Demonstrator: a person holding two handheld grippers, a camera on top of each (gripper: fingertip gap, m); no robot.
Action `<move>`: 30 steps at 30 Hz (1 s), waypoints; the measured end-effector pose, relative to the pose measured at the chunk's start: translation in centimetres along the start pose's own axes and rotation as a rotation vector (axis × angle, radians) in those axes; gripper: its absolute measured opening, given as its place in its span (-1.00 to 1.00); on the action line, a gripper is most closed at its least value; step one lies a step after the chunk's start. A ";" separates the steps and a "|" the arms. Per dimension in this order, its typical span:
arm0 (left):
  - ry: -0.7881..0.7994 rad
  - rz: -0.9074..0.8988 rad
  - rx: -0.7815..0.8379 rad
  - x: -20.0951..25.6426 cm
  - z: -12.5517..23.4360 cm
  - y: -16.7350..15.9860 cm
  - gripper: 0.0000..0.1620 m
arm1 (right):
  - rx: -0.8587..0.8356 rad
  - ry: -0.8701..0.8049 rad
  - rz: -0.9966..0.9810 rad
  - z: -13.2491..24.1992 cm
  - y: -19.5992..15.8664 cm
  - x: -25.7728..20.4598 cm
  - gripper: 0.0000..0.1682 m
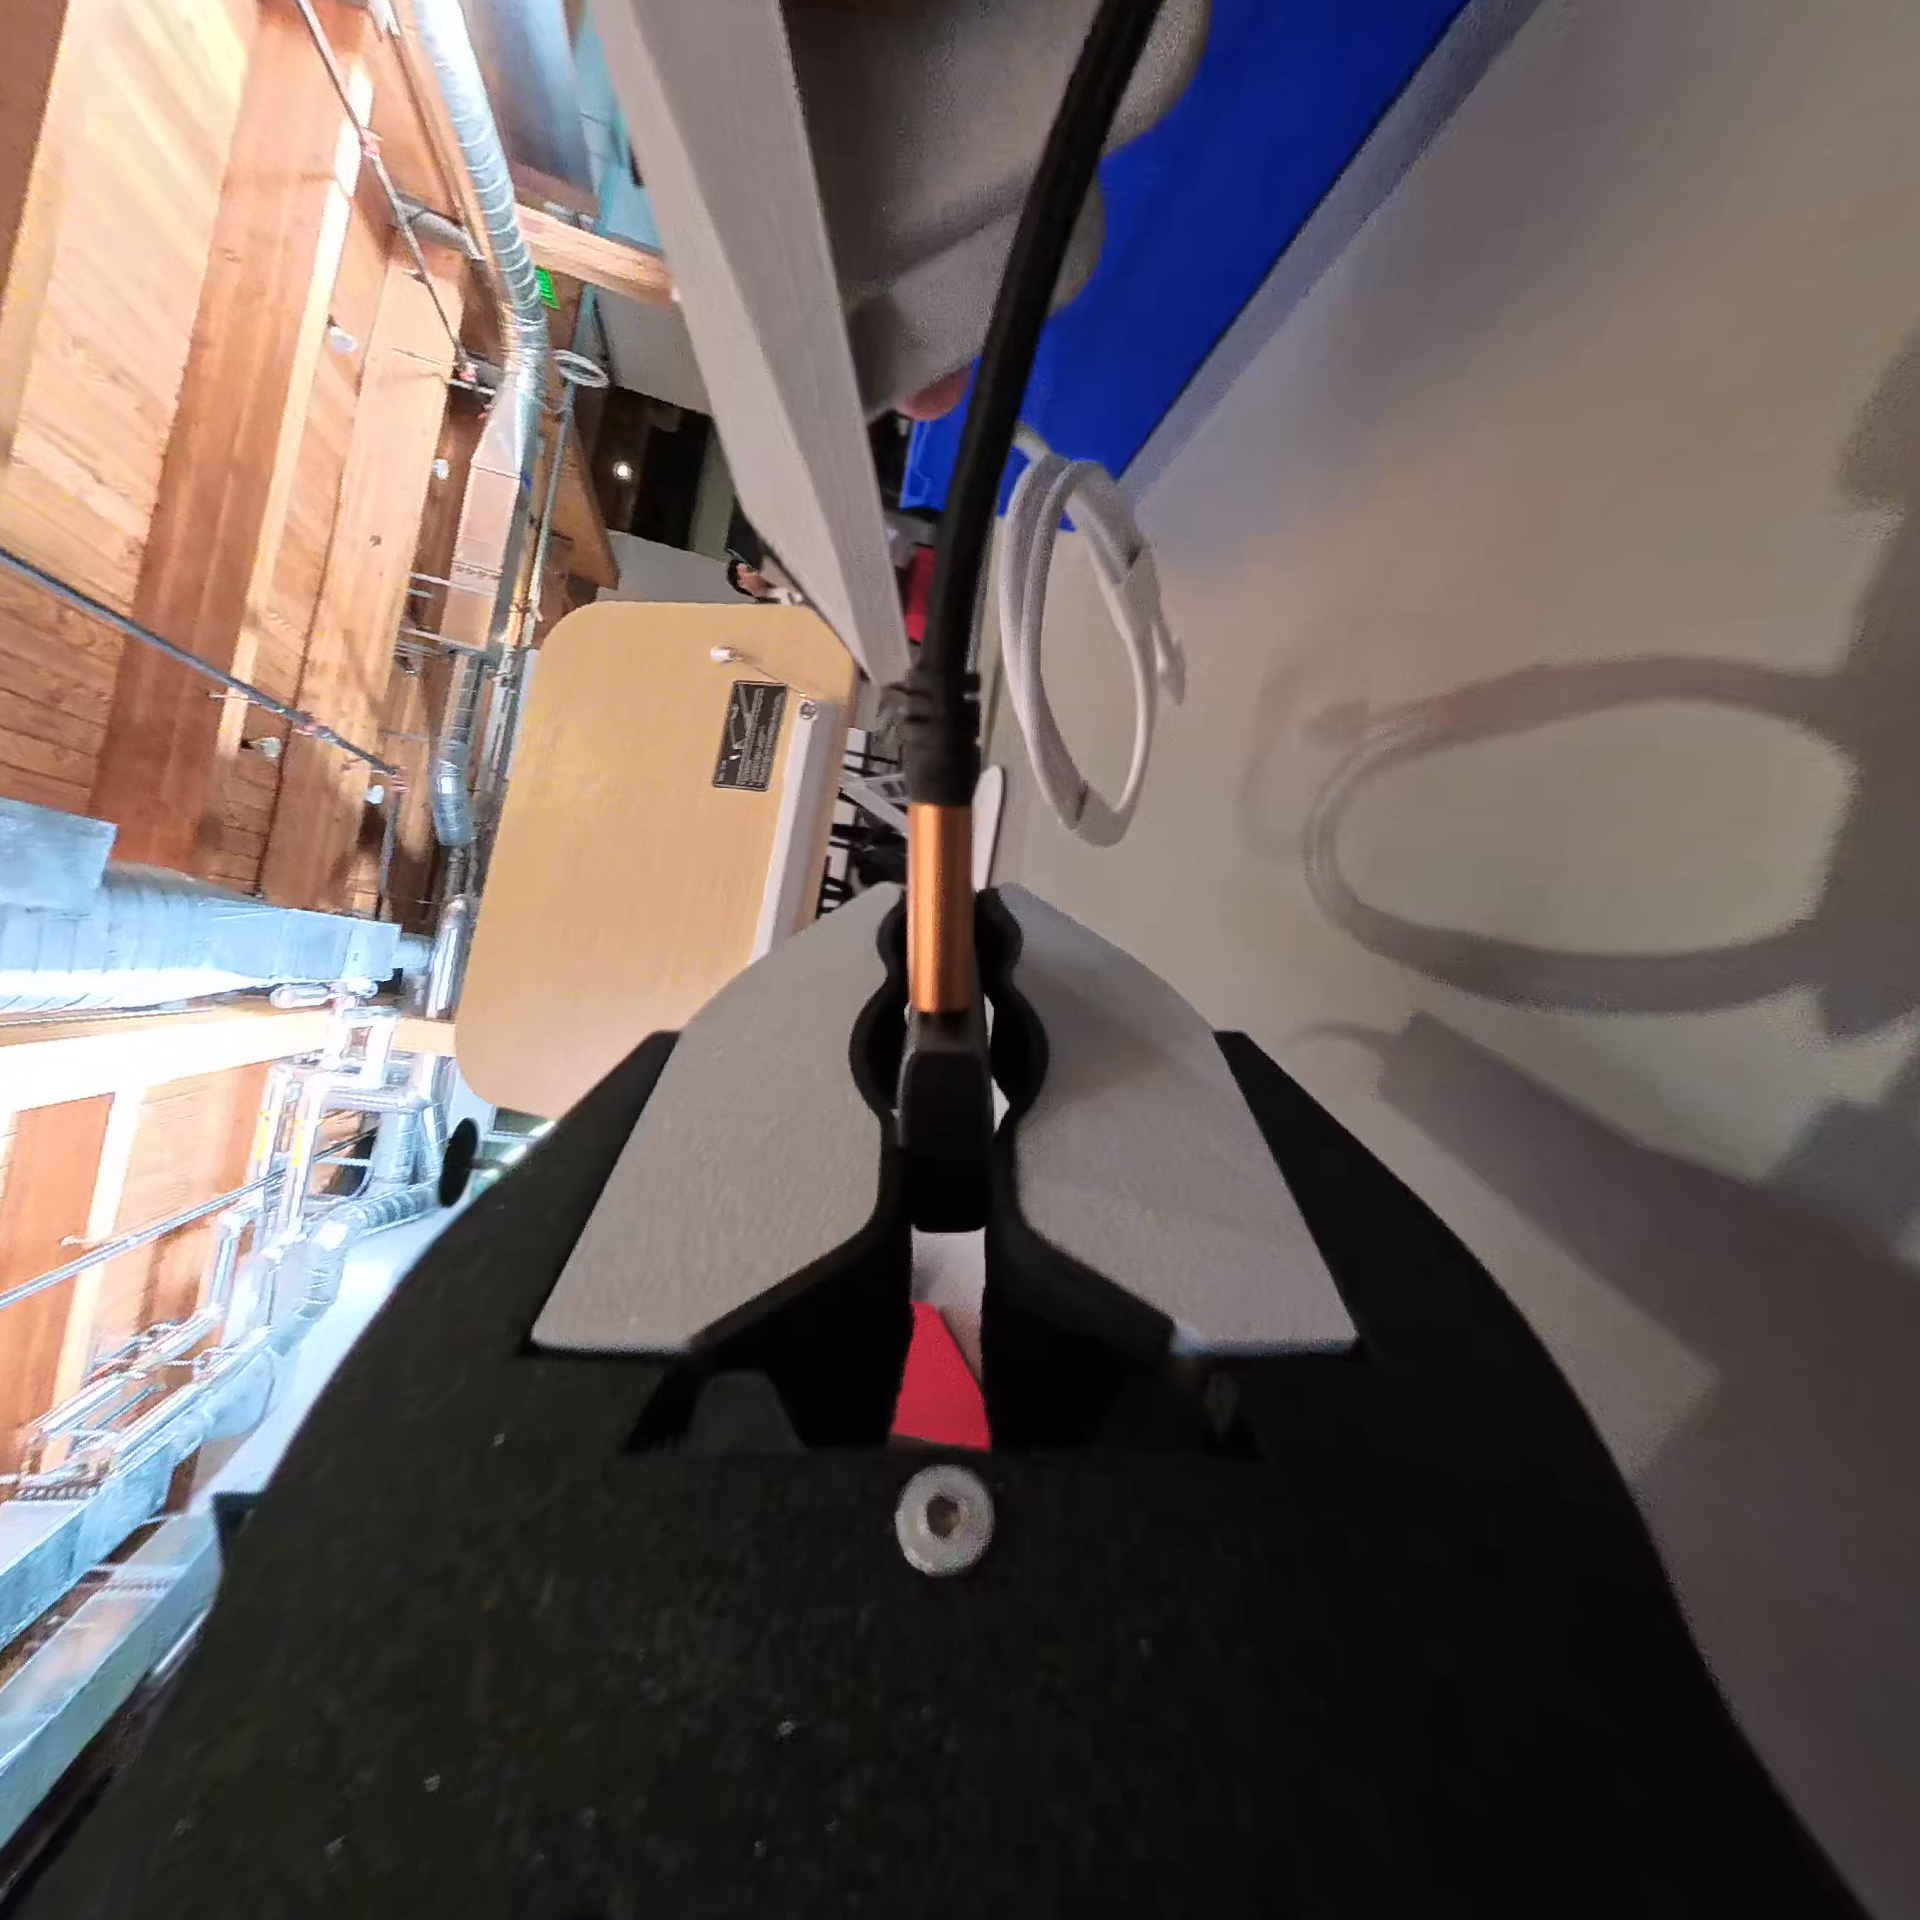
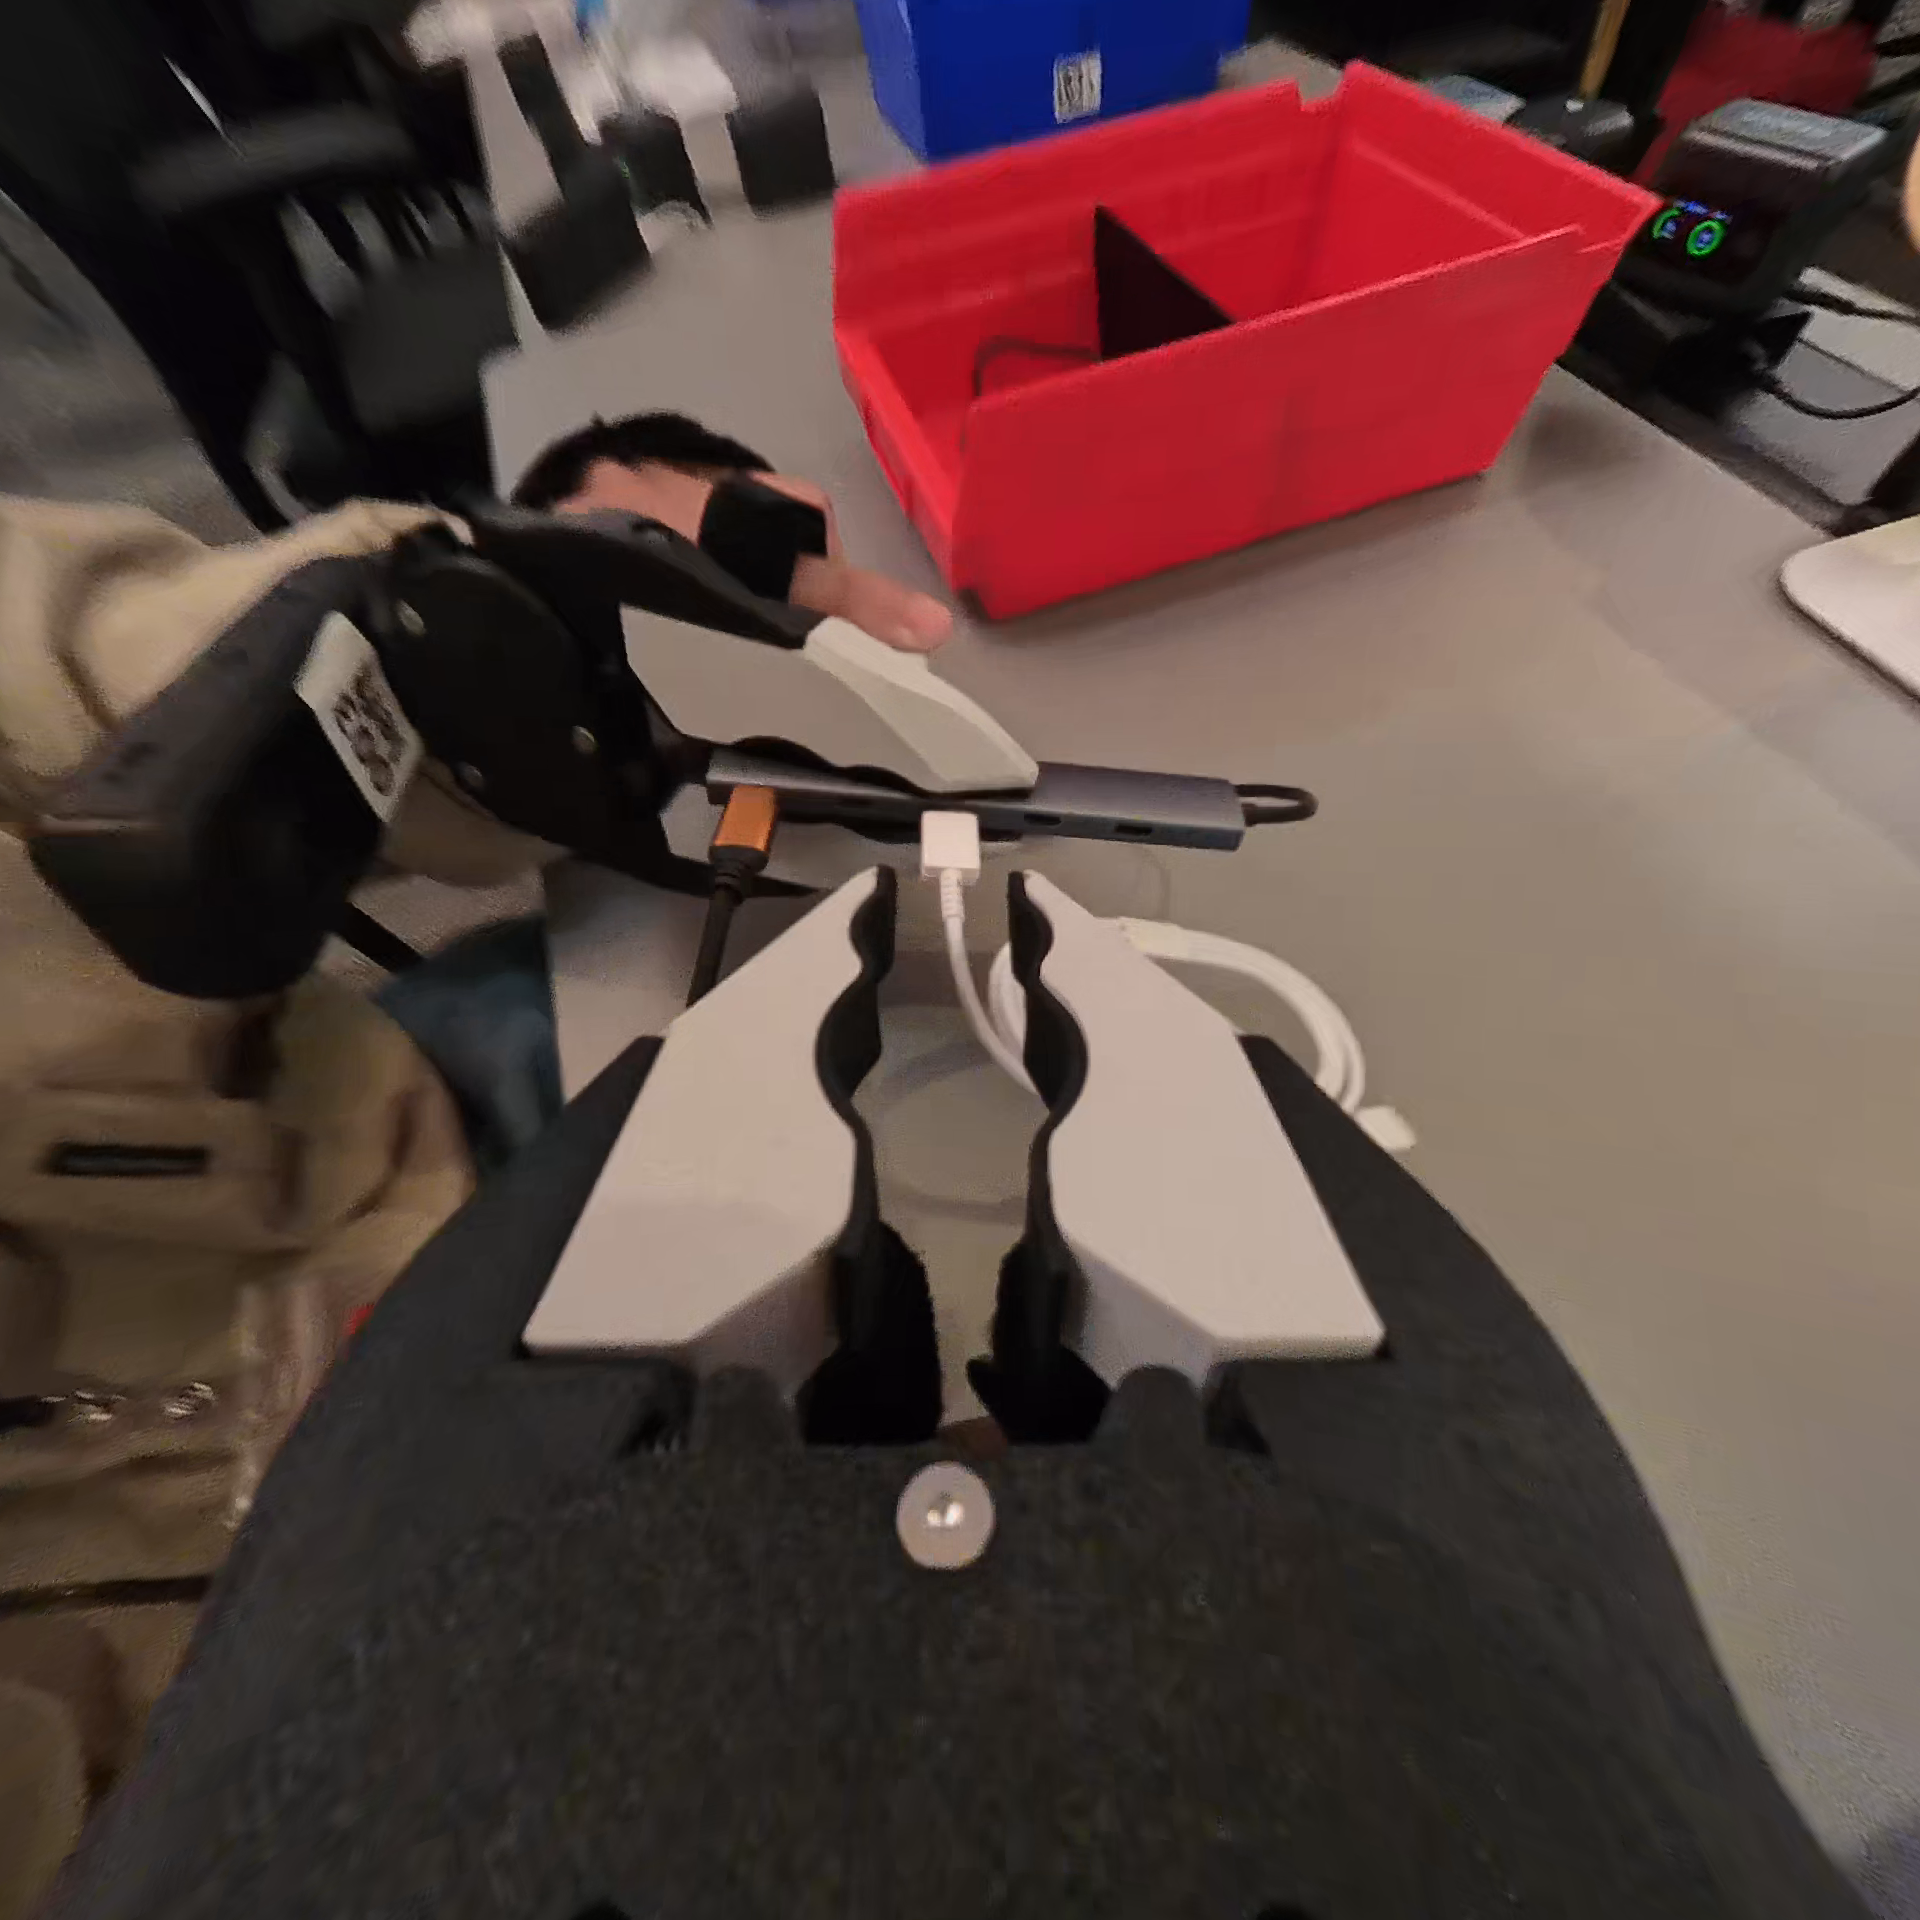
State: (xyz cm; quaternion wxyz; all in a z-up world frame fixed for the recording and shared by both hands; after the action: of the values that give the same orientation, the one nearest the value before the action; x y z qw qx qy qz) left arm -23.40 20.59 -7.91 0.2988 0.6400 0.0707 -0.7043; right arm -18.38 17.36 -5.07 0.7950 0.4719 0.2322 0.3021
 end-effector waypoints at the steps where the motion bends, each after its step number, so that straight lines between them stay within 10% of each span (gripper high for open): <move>1: 0.009 -0.002 0.001 -0.1 0.0 0.1 -0.86 | 0.016 0.015 -0.038 0.0 -0.1 0.3 -0.76; 30: -0.023 -0.043 0.016 0.7 -0.4 1.8 -0.88 | 0.065 0.042 0.024 -1.4 -0.8 -0.4 -0.89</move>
State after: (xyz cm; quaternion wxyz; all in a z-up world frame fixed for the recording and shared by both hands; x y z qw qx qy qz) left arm -22.15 19.10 -8.10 0.2793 0.6325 0.0752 -0.7185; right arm -19.40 17.65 -6.42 0.7704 0.4939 0.2529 0.3140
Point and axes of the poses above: each gripper's, where its closed fingertips meet, z back along the fingers, y out of its top, x = y × z across the jaws, the point moved 3 cm from there along z, back along the fingers, and after that the axes turned 3 degrees about -y, right-handed, at the moved point
